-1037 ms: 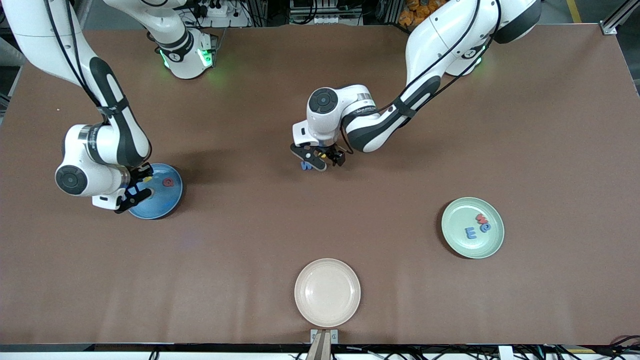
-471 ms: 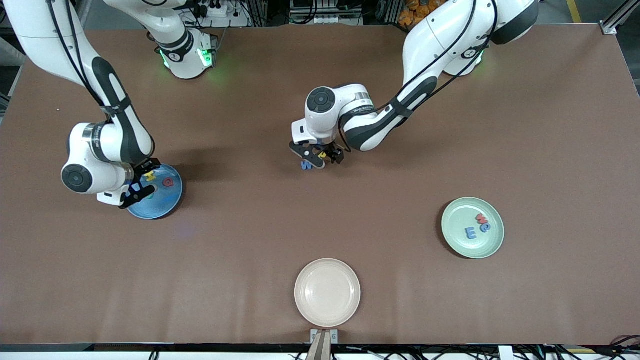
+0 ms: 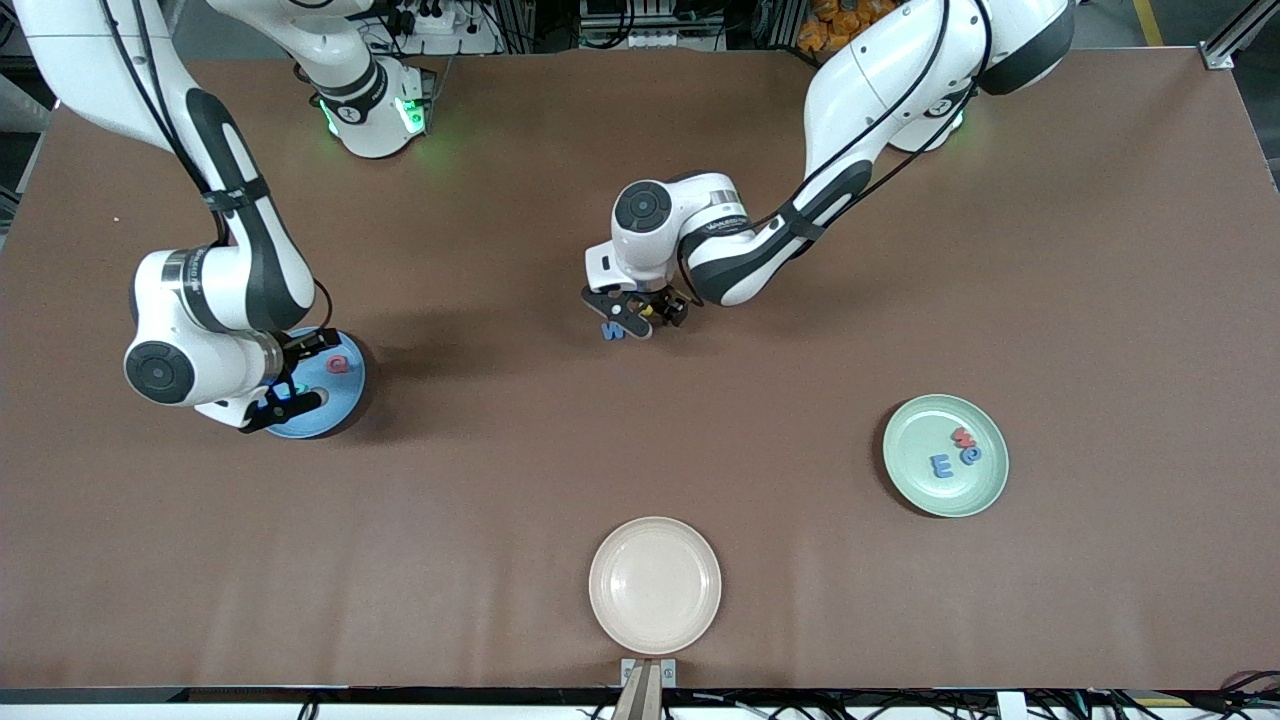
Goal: Sort uppercase to blue plate, lowercase to green plate
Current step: 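Release the H on the blue plate while the left gripper grasps h, then lift the yellow h with the left gripper while the right gripper reaches M, then drop the h on the green plate while the right gripper grasps M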
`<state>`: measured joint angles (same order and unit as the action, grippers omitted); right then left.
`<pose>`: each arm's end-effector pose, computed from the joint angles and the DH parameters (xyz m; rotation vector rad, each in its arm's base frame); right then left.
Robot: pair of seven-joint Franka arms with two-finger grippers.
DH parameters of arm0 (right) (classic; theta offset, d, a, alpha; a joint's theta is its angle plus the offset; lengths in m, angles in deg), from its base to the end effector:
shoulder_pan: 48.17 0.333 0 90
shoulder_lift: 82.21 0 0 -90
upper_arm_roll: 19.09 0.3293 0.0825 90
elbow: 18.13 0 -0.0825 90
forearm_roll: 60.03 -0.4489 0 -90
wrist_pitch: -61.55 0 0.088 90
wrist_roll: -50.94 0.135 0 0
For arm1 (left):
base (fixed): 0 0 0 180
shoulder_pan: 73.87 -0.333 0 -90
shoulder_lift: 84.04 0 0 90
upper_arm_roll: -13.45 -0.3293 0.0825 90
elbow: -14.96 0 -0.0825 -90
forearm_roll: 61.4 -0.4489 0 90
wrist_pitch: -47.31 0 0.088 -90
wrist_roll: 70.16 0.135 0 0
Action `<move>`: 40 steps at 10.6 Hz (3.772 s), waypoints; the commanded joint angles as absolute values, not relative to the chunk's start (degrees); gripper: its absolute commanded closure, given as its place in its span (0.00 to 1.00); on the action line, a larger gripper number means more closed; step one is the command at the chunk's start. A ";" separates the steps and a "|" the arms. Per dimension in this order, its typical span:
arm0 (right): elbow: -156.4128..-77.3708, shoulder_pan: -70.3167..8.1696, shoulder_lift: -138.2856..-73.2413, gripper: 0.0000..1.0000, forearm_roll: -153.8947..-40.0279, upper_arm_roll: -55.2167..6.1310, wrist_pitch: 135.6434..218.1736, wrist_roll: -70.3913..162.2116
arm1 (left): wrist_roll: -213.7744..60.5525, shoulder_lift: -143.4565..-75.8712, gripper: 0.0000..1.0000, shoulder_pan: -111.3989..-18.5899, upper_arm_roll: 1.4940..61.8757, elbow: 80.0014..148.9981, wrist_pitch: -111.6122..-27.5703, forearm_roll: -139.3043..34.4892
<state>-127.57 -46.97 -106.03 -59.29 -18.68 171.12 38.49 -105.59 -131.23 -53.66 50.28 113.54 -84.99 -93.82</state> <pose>0.6181 0.0161 0.1944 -3.0208 -0.3831 0.6369 0.4204 -0.5755 0.1144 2.9657 -0.9591 -0.0853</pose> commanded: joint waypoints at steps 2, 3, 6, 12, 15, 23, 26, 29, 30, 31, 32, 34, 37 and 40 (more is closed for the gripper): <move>-127.56 -47.73 -105.06 0.18 -63.27 -14.98 170.97 49.14 | -105.93 -131.68 0.28 -53.39 50.10 113.14 -84.44 -92.69; -127.56 -47.73 -104.98 0.19 -63.28 -12.96 171.32 53.53 | -105.93 -131.77 0.29 -53.39 50.10 113.14 -84.44 -92.69; -127.73 -47.64 -104.80 0.20 -63.28 -7.77 172.29 63.65 | -106.02 -131.85 0.41 -53.39 50.10 112.96 -84.44 -92.60; -132.28 -47.47 -104.98 0.18 -64.68 4.09 181.83 83.36 | -106.37 -129.58 1.00 -54.35 50.01 112.70 -78.75 -92.86; -134.24 -44.32 -105.41 0.18 -65.04 7.80 190.83 96.71 | -105.67 -122.13 1.00 -63.55 51.59 112.52 -68.47 -90.77; -132.49 -31.40 -112.08 0.20 -45.63 7.54 202.88 117.53 | -97.25 -121.74 1.00 -89.42 47.31 109.45 -66.68 -90.40; -127.32 -27.88 -116.47 0.19 -44.38 7.19 202.44 119.49 | -93.45 -124.82 0.91 -89.42 44.21 105.75 -67.04 -90.05; -126.94 -27.08 -117.28 0.19 -41.67 6.22 202.53 119.58 | -93.28 -125.70 0.65 -89.51 44.12 105.67 -67.04 -90.75; -126.94 -26.99 -117.28 0.19 -41.57 6.04 202.79 119.58 | -92.93 -125.79 0.42 -89.51 43.95 105.75 -67.04 -90.93; -126.94 -26.99 -117.80 0.19 -40.87 5.96 202.97 119.58 | -90.75 -125.79 0.14 -89.51 42.81 105.67 -67.04 -90.84; -126.85 -26.99 -118.07 0.19 -39.82 5.52 203.14 119.67 | -87.86 -125.53 0.00 -89.60 42.54 105.58 -67.04 -90.67; -126.42 -26.46 -118.77 0.19 -39.55 5.25 204.28 119.67 | -83.01 -122.56 0.00 -90.30 42.54 104.53 -66.95 -90.15; -126.41 -25.94 -119.56 0.19 -39.20 4.38 207.27 119.58 | -80.20 -113.78 0.00 -91.97 43.50 103.47 -65.46 -89.44; -125.98 -23.84 -120.27 0.20 -38.93 2.80 207.45 119.67 | -79.04 -102.72 0.00 -93.55 43.33 103.12 -59.31 -76.11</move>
<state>-127.73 -25.89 -118.99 -40.73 4.35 207.17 117.94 -80.39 -109.24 -92.03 43.39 101.22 -61.26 -81.07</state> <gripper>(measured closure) 0.198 0.000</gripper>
